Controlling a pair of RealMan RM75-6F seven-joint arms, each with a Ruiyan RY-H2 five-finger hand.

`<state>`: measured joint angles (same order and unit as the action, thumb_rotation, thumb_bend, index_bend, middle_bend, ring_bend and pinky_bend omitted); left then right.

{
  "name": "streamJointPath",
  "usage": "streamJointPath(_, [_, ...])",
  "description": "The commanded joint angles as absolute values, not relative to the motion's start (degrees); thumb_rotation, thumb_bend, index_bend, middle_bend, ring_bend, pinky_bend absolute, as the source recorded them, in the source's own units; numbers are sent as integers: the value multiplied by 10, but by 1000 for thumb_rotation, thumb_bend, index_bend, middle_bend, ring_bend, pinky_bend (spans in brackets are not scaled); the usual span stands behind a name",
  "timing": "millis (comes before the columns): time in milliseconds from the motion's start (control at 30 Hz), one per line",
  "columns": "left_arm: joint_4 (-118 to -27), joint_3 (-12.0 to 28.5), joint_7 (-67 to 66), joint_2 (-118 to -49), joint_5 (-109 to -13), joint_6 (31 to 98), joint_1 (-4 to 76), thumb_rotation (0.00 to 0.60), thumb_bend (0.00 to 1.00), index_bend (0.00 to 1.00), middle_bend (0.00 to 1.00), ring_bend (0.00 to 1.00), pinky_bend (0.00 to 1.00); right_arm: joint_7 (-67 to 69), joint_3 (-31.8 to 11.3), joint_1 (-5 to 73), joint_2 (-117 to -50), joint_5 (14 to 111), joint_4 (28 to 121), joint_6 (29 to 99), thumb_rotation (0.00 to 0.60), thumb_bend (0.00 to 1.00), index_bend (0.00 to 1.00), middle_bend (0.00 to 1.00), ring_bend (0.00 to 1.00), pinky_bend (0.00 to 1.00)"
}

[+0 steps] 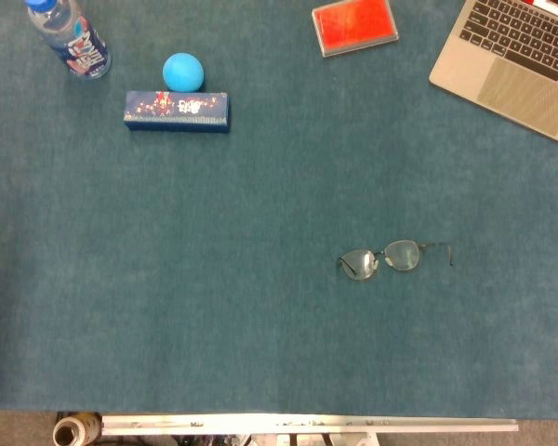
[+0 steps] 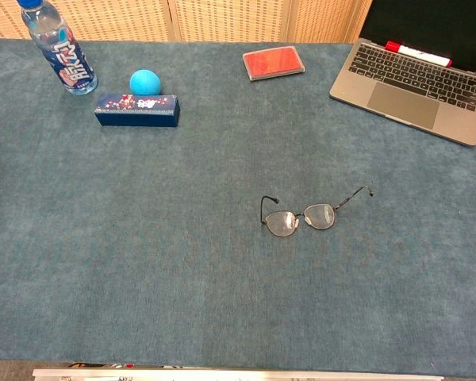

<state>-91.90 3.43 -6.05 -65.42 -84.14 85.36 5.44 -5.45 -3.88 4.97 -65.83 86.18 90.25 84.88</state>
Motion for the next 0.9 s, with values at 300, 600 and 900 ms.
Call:
streamJointPath(300, [-916,35,-54,-655,-840,850,56,600,0,648,496,346,549,-64,-38,52,-665,862,900,845,600,0,377,369,186,365])
streamJointPath(600, [-921,31,-49,-650,-841,849,55,600,0,648,497,346,549,-39,-30,64,-700,924,852,871,600,91,378,370,186,381])
streamJointPath(900, [-928,29,-38,-642,-845,851,53,600,0,649,497,346,549,13,-22,82,-761,1004,768,927,600,446,410,391,186,391])
